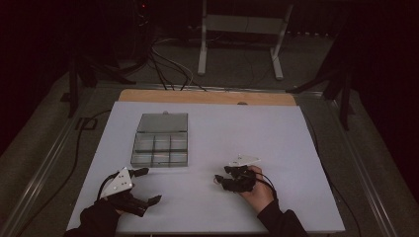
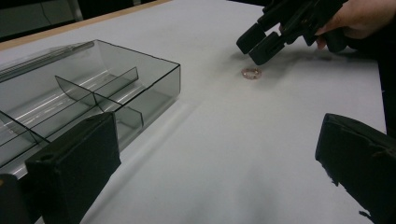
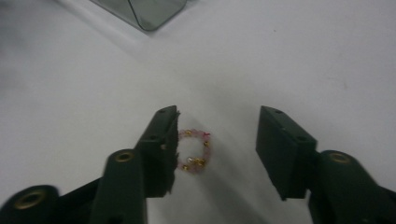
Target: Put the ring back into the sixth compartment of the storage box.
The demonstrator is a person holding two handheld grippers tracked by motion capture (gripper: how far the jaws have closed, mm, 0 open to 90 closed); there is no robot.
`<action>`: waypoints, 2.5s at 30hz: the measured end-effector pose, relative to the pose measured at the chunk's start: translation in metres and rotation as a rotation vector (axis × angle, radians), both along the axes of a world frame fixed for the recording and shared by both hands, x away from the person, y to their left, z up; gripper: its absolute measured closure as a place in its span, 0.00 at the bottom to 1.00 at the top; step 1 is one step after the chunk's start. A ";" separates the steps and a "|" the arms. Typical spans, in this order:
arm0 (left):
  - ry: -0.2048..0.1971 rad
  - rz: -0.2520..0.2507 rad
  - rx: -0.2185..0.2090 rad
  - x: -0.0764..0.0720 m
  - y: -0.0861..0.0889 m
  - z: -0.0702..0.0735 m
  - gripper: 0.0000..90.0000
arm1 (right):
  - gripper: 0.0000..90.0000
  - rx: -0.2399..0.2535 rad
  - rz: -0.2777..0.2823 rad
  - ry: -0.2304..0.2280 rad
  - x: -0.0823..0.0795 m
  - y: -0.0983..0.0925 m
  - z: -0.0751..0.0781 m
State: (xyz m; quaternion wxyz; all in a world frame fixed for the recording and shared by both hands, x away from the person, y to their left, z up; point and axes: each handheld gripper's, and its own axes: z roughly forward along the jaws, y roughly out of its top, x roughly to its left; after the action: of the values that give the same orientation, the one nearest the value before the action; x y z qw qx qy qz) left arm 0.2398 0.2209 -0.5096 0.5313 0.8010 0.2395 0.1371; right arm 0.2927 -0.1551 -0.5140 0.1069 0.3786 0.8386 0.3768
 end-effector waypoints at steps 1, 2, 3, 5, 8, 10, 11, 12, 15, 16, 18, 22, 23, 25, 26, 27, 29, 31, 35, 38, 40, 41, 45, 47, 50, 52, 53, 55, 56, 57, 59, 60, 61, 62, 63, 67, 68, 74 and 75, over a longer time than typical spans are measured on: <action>0.000 0.000 0.003 0.000 0.000 0.000 0.01 | 0.58 -0.004 0.000 0.000 0.000 0.000 0.000; -0.001 -0.001 0.004 0.000 0.000 0.000 0.01 | 0.61 -0.004 -0.001 0.000 0.000 0.000 -0.001; 0.000 -0.002 0.005 0.000 0.000 0.000 0.01 | 0.64 -0.005 -0.002 0.005 0.000 0.000 -0.001; 0.002 -0.001 0.003 0.000 0.000 0.000 0.01 | 0.65 -0.014 -0.001 0.000 0.000 0.001 0.000; 0.000 -0.002 0.004 0.000 -0.001 0.000 0.01 | 0.69 -0.023 -0.006 0.002 0.000 0.003 -0.001; 0.002 -0.003 0.003 0.000 0.000 0.000 0.01 | 0.70 -0.032 -0.001 -0.003 0.000 0.004 -0.001; 0.005 -0.001 0.001 0.000 0.000 -0.001 0.01 | 0.70 -0.037 0.004 -0.003 0.000 0.005 -0.002; 0.006 0.000 0.002 0.000 0.000 -0.001 0.01 | 0.70 -0.042 0.007 -0.005 0.000 0.005 -0.003; 0.004 -0.003 0.003 0.000 0.000 0.000 0.01 | 0.72 -0.055 0.012 -0.003 0.000 0.007 -0.004; 0.005 -0.002 0.001 0.000 0.000 0.000 0.01 | 0.73 -0.057 0.013 -0.006 0.000 0.007 -0.005; 0.006 -0.002 0.003 0.000 0.000 -0.001 0.01 | 0.75 -0.065 0.013 -0.009 0.000 0.008 -0.005; 0.006 -0.002 0.001 0.001 0.000 0.000 0.01 | 0.78 -0.087 0.015 -0.020 0.000 0.008 -0.007; 0.007 -0.002 0.000 0.001 0.000 0.000 0.01 | 0.79 -0.092 0.013 -0.022 -0.001 0.009 -0.006; 0.006 -0.003 0.004 0.000 0.000 -0.001 0.01 | 0.82 -0.099 0.010 -0.023 -0.001 0.009 -0.006; 0.005 -0.003 0.003 0.000 0.000 0.000 0.01 | 0.82 -0.102 0.012 -0.025 -0.001 0.009 -0.006; 0.005 -0.003 0.001 0.001 0.000 0.000 0.01 | 0.83 -0.106 0.014 -0.029 -0.001 0.010 -0.006; 0.008 -0.001 0.001 0.001 0.000 -0.001 0.01 | 0.84 -0.111 0.016 -0.031 -0.002 0.011 -0.006; 0.006 -0.003 0.006 0.000 0.000 -0.001 0.01 | 0.86 -0.116 0.018 -0.035 -0.003 0.012 -0.006; 0.008 -0.002 0.003 0.000 -0.001 -0.001 0.01 | 0.91 -0.128 0.029 -0.032 -0.003 0.014 -0.005; 0.006 -0.005 0.003 0.000 -0.001 -0.001 0.01 | 0.93 -0.140 0.037 -0.031 -0.003 0.016 -0.005; 0.008 -0.003 0.002 0.000 -0.001 -0.001 0.01 | 0.94 -0.138 0.037 -0.023 -0.002 0.015 -0.004; 0.007 -0.004 0.004 0.000 -0.001 -0.001 0.01 | 0.94 -0.138 0.039 -0.021 -0.002 0.015 -0.004; 0.008 -0.005 0.004 0.001 -0.001 -0.001 0.01 | 0.97 -0.155 0.041 -0.016 -0.002 0.017 -0.003; 0.007 -0.005 0.006 0.000 -0.001 -0.001 0.01 | 0.97 -0.164 0.042 -0.009 -0.001 0.018 -0.002; 0.005 -0.005 0.005 0.000 -0.001 -0.001 0.01 | 0.97 -0.162 0.048 -0.009 0.000 0.018 -0.002; 0.008 -0.003 0.003 0.001 -0.001 -0.001 0.01 | 0.98 -0.161 0.044 -0.007 0.000 0.018 -0.002; 0.007 -0.003 0.006 0.000 -0.001 -0.001 0.01 | 0.98 -0.164 0.042 -0.010 -0.001 0.018 -0.002; 0.004 -0.005 0.006 0.000 -0.001 -0.001 0.01 | 0.98 -0.172 0.051 -0.019 -0.001 0.019 -0.002; 0.005 -0.004 0.003 0.000 -0.001 -0.001 0.01 | 0.98 -0.171 0.053 -0.017 -0.001 0.018 -0.002; 0.007 -0.002 0.003 0.001 -0.001 -0.001 0.01 | 0.98 -0.167 0.053 -0.013 0.000 0.018 -0.002; 0.005 -0.001 0.007 0.000 -0.001 -0.001 0.01 | 0.98 -0.158 0.052 -0.007 0.000 0.017 -0.002; 0.004 -0.003 0.008 0.000 -0.001 -0.001 0.01 | 0.98 -0.157 0.049 -0.006 0.000 0.017 -0.002; 0.004 -0.003 0.004 0.000 -0.001 -0.001 0.01 | 0.98 -0.156 0.050 -0.009 0.000 0.017 -0.002; 0.004 -0.002 0.001 0.001 0.000 0.000 0.01 | 0.98 -0.156 0.053 -0.013 0.000 0.017 -0.002; 0.004 0.000 0.001 0.001 0.000 0.000 0.01 | 0.98 -0.152 0.053 -0.013 0.000 0.016 -0.001; 0.002 -0.003 0.004 0.000 0.000 0.000 0.01 | 0.98 -0.124 0.047 -0.024 -0.001 0.015 0.004; 0.003 -0.002 0.001 0.001 0.000 0.000 0.01 | 0.98 -0.124 0.048 -0.024 -0.001 0.015 0.005; 0.002 -0.002 0.002 0.000 0.000 0.000 0.01 | 0.98 -0.108 0.049 -0.035 -0.004 0.014 0.010; 0.003 0.000 0.001 0.000 0.000 0.000 0.01 | 0.98 -0.105 0.047 -0.037 -0.005 0.014 0.012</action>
State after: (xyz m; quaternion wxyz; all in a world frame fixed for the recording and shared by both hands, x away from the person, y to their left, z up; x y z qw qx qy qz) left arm 0.2403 0.2207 -0.5100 0.5306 0.8015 0.2401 0.1359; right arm 0.2880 -0.1410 -0.5024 0.1334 0.3456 0.8637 0.3417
